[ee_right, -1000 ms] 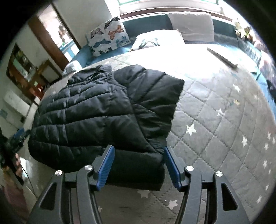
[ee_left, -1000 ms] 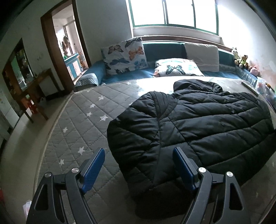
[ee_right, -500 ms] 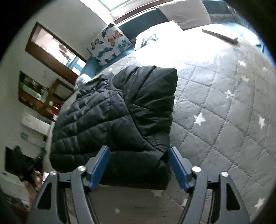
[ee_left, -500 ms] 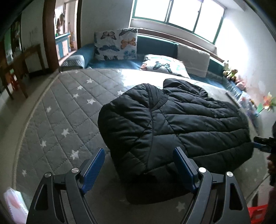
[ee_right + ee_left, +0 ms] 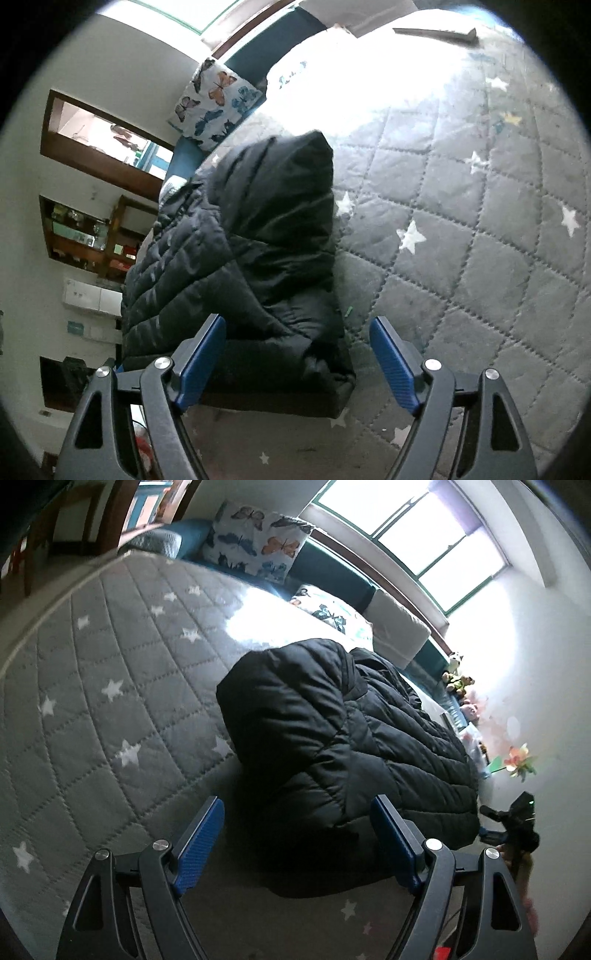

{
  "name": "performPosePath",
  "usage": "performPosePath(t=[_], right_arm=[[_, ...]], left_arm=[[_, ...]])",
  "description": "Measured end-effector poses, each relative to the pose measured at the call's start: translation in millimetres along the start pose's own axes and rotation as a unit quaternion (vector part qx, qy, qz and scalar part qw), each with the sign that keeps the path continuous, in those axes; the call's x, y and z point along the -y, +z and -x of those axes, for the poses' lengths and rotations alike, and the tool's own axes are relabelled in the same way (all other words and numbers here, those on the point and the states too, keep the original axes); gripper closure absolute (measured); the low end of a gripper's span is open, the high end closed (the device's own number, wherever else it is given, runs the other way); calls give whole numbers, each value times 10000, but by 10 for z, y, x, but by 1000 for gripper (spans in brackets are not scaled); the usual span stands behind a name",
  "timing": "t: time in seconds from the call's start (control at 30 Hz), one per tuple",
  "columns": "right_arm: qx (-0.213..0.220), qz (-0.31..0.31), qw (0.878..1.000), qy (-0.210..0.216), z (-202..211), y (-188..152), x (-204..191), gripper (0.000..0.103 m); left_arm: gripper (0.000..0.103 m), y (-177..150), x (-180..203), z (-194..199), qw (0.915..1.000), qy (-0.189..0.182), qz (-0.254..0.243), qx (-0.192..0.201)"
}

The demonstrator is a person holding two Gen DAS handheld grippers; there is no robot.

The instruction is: Fold large clothes

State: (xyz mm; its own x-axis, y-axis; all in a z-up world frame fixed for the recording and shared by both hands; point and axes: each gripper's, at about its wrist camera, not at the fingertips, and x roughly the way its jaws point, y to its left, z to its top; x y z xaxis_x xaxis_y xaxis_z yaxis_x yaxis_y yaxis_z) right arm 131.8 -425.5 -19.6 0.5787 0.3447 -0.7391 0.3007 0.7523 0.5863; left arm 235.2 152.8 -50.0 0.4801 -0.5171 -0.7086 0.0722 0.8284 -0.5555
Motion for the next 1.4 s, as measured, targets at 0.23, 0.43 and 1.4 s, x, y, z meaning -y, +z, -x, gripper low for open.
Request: performPosePath(t=[0.23, 0.43, 1.4], right_arm=[[-268, -85, 9993, 253, -217, 53, 42, 8], [-454, -183, 9975, 514, -392, 119, 88, 2], [-455, -14, 9972, 594, -376, 136, 46, 0]], left_arm=[[16, -10, -93, -189, 9972, -605, 426, -103], [16, 35, -131, -376, 9944, -840, 615, -198], [10, 537, -396, -1252, 9862, -962, 1193, -620]])
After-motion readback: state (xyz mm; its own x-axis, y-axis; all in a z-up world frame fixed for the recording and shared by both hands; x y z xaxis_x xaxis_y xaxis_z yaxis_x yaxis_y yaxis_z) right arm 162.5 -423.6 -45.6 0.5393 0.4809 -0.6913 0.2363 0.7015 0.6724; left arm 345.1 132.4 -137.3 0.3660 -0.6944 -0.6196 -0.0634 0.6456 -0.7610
